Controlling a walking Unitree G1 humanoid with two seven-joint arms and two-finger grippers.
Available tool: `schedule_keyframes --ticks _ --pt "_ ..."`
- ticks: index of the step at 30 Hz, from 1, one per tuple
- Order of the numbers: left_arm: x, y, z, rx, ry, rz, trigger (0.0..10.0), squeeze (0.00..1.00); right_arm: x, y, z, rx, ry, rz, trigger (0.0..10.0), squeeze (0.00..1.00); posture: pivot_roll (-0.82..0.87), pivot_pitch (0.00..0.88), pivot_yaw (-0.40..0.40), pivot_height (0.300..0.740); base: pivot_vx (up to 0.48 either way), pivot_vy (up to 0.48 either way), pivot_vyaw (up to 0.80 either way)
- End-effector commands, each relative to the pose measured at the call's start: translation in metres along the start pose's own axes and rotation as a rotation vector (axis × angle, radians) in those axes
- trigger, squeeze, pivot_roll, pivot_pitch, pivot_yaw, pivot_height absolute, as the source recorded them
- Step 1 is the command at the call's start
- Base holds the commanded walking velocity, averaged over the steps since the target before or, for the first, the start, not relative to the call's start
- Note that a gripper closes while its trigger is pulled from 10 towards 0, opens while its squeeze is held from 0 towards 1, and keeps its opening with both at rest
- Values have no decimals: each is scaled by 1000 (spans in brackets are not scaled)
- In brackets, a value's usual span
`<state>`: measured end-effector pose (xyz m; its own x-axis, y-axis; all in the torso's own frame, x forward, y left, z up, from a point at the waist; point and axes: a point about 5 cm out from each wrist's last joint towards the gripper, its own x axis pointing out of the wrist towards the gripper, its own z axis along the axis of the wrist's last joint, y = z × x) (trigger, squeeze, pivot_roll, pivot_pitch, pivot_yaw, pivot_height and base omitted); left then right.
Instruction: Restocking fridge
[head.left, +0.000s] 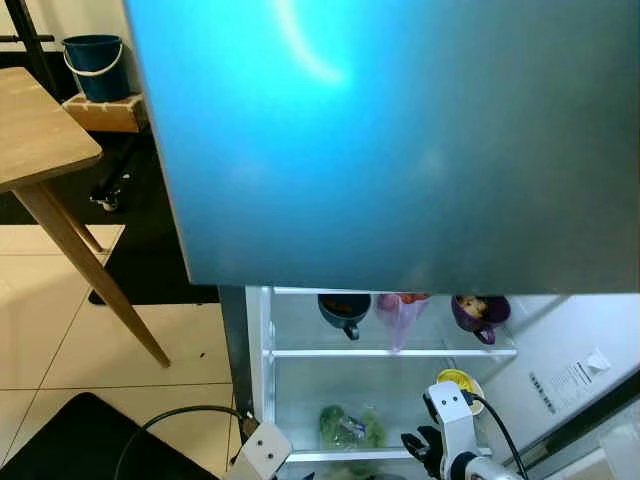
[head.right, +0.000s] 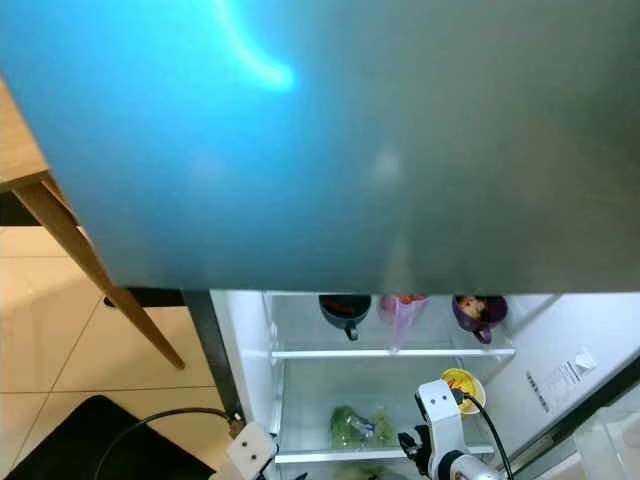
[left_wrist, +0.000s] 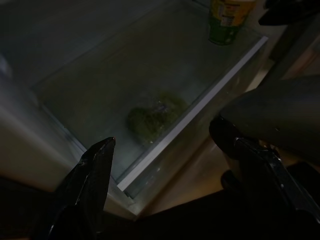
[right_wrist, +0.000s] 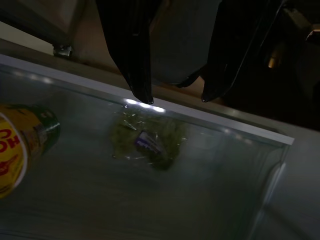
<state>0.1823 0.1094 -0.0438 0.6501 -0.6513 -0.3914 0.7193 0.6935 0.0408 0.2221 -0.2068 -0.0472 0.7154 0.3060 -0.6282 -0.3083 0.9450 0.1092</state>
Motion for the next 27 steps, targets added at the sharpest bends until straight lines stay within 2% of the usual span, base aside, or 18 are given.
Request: schedule_keyframes --ticks 1,23,27 --pt "0 1 2 14 -6 8 10000 0 -2 -1 -3 14 -4 5 10000 0 -9 24 -68 634 0 0 0" --pt "1 2 2 18 -5 5 10000 0 -2 -1 -1 28 -22 15 10000 0 -15 31 -65 720 0 0 0" --pt "1 2 2 19 -2 3 10000 0 -2 -1 -1 28 -24 15 10000 0 -16 32 -65 725 0 0 0"
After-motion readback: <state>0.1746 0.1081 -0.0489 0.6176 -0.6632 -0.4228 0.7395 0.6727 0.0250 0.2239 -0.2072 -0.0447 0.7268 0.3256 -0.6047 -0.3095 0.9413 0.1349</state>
